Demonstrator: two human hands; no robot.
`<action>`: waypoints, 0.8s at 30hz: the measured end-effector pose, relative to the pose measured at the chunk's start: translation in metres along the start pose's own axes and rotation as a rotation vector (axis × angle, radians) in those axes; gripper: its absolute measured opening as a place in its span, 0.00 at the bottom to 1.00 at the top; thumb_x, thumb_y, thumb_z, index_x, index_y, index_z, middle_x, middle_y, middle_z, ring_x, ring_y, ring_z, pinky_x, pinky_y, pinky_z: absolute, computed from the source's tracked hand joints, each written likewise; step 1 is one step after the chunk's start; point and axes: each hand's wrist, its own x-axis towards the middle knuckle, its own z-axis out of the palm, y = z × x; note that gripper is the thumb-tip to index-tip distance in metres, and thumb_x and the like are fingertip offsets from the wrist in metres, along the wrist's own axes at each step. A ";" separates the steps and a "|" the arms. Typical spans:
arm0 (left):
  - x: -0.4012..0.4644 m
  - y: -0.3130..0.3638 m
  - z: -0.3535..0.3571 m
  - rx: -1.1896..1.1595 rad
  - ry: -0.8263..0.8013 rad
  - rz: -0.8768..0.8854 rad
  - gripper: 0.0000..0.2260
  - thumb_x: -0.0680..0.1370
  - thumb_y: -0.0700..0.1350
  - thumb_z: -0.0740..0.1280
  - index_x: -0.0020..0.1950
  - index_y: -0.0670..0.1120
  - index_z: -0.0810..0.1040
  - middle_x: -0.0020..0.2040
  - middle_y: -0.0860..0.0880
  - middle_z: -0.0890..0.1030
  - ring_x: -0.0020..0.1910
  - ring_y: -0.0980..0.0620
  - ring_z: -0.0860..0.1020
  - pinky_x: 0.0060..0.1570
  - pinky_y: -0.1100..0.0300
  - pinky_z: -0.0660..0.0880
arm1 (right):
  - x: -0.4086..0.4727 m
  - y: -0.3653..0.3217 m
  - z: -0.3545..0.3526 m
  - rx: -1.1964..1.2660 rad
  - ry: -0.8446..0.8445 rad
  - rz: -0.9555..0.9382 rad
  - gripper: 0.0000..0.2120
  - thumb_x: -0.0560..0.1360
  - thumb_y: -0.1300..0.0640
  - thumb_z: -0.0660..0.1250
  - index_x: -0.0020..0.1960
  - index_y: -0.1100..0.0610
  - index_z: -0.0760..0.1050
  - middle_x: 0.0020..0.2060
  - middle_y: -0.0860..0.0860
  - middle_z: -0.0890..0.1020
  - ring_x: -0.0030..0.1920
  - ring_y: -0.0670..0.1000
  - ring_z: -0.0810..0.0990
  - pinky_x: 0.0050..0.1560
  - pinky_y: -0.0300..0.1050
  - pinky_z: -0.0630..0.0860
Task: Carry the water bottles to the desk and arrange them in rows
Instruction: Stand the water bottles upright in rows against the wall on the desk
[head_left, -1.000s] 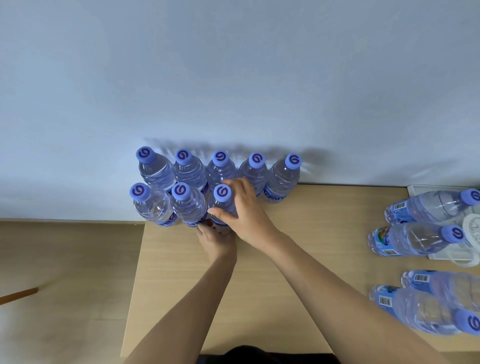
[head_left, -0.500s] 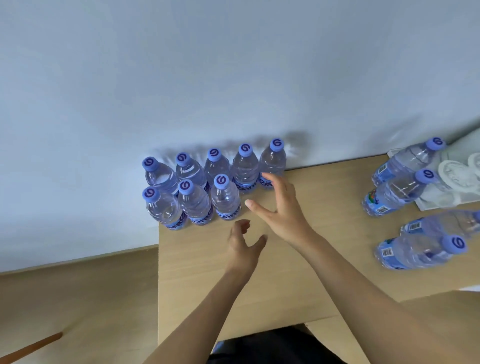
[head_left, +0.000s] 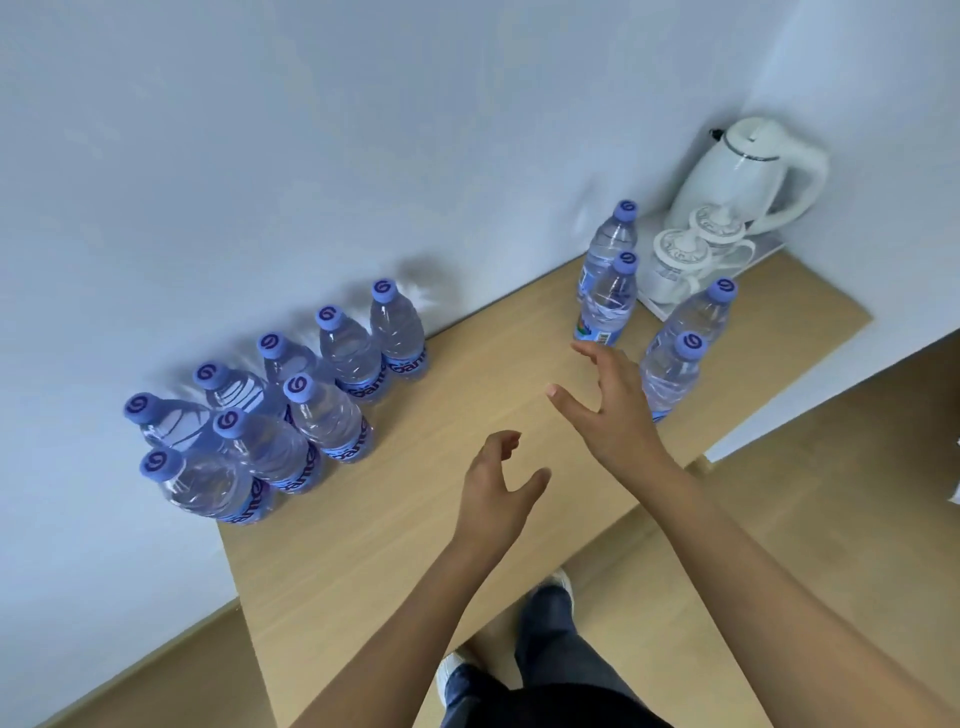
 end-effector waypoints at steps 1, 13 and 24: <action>0.001 0.004 0.006 0.005 -0.016 0.008 0.21 0.76 0.46 0.73 0.66 0.46 0.71 0.63 0.52 0.76 0.63 0.56 0.73 0.59 0.65 0.67 | 0.000 0.004 -0.010 -0.005 0.032 0.003 0.24 0.77 0.51 0.70 0.71 0.50 0.68 0.63 0.44 0.69 0.67 0.43 0.64 0.62 0.35 0.61; 0.045 0.052 0.079 0.066 -0.149 0.058 0.24 0.74 0.45 0.74 0.67 0.48 0.70 0.64 0.53 0.75 0.62 0.58 0.72 0.57 0.66 0.66 | 0.032 0.060 -0.099 0.019 0.259 0.069 0.24 0.74 0.54 0.74 0.67 0.49 0.69 0.61 0.43 0.71 0.64 0.42 0.63 0.61 0.38 0.66; 0.082 0.048 0.107 0.094 -0.153 -0.041 0.28 0.72 0.45 0.76 0.69 0.48 0.69 0.67 0.52 0.74 0.63 0.57 0.70 0.56 0.66 0.65 | 0.064 0.111 -0.089 0.135 0.040 0.199 0.23 0.72 0.49 0.76 0.62 0.56 0.73 0.58 0.54 0.78 0.62 0.55 0.75 0.64 0.54 0.74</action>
